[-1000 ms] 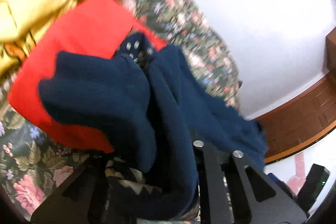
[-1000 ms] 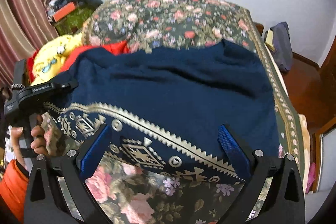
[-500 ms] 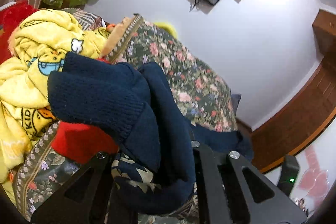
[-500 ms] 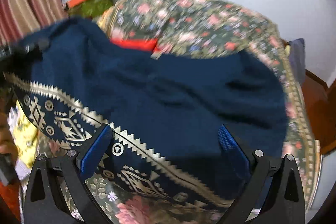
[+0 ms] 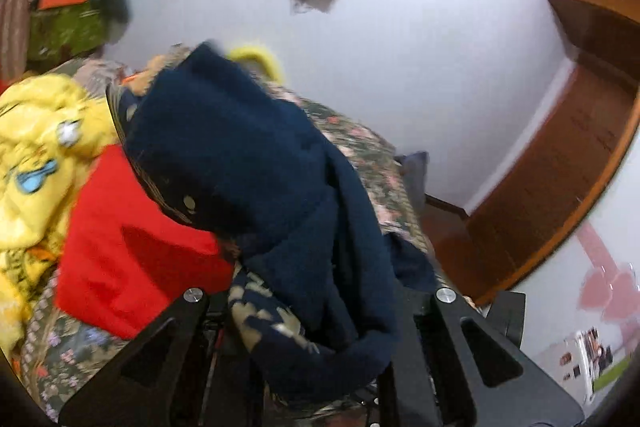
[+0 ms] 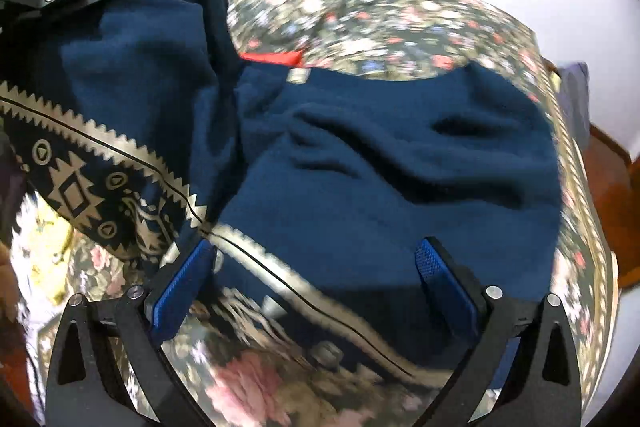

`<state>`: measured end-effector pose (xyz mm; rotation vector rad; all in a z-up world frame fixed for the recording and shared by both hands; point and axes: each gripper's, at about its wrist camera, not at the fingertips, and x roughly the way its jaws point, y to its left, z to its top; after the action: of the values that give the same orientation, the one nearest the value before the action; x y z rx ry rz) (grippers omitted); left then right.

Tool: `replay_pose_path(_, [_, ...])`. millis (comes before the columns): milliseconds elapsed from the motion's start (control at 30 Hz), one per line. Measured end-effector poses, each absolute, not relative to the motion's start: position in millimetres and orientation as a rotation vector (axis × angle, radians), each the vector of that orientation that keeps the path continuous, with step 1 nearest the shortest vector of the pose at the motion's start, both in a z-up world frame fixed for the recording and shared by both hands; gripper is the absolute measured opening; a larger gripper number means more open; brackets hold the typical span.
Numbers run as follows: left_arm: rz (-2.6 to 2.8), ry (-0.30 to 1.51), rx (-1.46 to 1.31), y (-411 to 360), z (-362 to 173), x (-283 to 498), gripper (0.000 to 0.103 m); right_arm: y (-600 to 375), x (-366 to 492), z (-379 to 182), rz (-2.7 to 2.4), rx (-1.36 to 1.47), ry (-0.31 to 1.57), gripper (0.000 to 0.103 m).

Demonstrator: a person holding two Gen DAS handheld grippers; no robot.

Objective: Fold large clothes

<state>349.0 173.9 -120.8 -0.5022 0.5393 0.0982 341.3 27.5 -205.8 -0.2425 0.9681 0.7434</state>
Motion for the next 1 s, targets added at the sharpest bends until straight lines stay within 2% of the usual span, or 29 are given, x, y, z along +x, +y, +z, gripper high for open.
replay_pose_path(133, [-0.008,0.592,-0.44,117.1,-123.6,381.1,0.008,-27.3,351.4,-199.4,0.626,-0.204,0.972,0.101])
replay_pose_path(300, [-0.114,0.767,-0.386,50.5,-170.4,416.8,0.008,-92.6,362.9,-196.7,0.488,-0.153,1.001,0.101])
replay_pose_path(500, [-0.247,0.913,-0.406,32.3,-220.2,428.8,0.008,-134.3,365.1,-198.7,0.428,-0.08,1.031,0.101])
replay_pose_path(667, [-0.25,0.936,-0.268,18.2,-227.6,424.8,0.008,-144.7,357.1,-199.5,0.414,-0.061,1.035,0.101])
replay_pose_path(700, [-0.247,0.94,-0.236,13.9,-228.3,423.0,0.01,-145.7,355.0,-198.1,0.415,-0.057,1.034,0.101])
replay_pose_path(800, [-0.272,0.974,-0.235,8.8,-224.5,421.6,0.029,-149.9,348.4,-188.9,0.421,-0.057,1.019,0.101])
replay_pose_path(867, [-0.258,0.991,-0.239,2.9,-218.8,418.1,0.031,-150.9,342.9,-177.8,0.428,-0.067,0.995,0.101])
replay_pose_path(933, [-0.246,1.009,-0.248,4.5,-210.2,415.9,0.044,-151.0,339.3,-167.6,0.433,-0.073,0.967,0.101])
replay_pose_path(1000, [-0.235,1.011,-0.294,10.4,-195.4,408.2,0.05,-152.4,333.0,-160.0,0.44,-0.079,0.949,0.101])
